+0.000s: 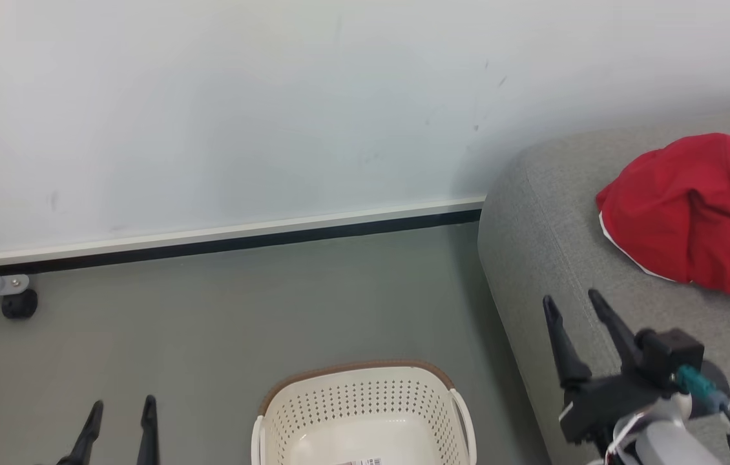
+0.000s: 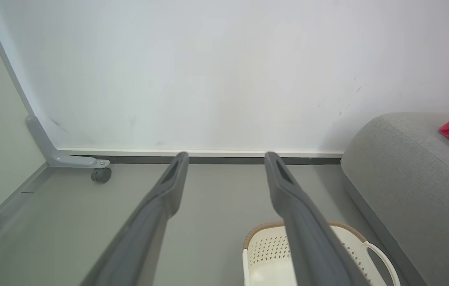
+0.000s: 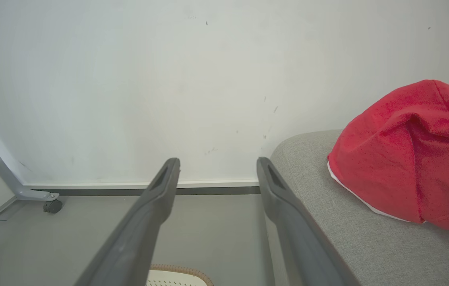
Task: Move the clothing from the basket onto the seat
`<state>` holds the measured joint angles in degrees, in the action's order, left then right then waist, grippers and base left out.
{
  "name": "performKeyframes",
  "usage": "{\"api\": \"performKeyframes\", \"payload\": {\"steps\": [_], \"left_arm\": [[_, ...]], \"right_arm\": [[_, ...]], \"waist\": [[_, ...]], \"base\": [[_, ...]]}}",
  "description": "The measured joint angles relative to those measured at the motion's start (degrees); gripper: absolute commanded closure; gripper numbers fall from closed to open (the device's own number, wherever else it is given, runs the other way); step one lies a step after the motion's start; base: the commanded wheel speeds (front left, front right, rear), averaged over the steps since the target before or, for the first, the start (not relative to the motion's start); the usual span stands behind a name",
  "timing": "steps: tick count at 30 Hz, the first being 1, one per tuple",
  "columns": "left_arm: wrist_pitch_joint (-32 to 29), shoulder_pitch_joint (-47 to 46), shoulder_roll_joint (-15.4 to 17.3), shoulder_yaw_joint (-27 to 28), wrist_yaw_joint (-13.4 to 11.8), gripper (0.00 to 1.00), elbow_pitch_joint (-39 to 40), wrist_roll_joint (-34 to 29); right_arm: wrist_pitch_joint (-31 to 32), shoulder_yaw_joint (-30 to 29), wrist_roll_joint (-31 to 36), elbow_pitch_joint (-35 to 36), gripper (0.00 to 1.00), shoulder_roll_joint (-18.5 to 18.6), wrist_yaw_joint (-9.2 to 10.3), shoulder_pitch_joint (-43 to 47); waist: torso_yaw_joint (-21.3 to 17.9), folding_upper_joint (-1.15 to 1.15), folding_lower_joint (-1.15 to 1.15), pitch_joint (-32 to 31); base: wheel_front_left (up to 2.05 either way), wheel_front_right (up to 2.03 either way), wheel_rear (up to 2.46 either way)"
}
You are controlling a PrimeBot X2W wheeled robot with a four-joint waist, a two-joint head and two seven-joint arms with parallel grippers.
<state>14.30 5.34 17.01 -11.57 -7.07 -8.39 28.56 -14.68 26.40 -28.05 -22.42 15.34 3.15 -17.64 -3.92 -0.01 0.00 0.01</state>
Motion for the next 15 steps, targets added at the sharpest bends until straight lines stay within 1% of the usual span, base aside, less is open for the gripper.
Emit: {"api": "performKeyframes", "payload": {"steps": [5, 10, 15], "left_arm": [[0.00, 3.66, -1.00, 2.80, -0.02, 0.00, 3.53, -1.01], [0.00, 6.53, -2.88, 6.16, -0.05, 0.00, 6.11, -2.66], [0.00, 8.46, -4.89, 8.05, -0.05, 0.00, 8.23, -4.47]], "right_arm": [[0.00, -0.63, 0.45, 3.80, 0.00, 0.01, 0.93, 4.52], [0.00, -1.62, 1.34, 7.47, 0.00, -0.02, 1.90, 8.21], [0.00, -2.74, 1.97, 10.65, 0.00, -0.04, 2.47, 11.68]], "waist": [[0.12, 0.00, 0.00, -0.68], [0.23, 0.00, 0.00, -0.93], [0.29, 0.01, 0.00, -1.00]], "base": [[0.00, 0.00, 0.00], [0.00, 0.00, 0.00], [0.00, 0.00, 0.00]]}}
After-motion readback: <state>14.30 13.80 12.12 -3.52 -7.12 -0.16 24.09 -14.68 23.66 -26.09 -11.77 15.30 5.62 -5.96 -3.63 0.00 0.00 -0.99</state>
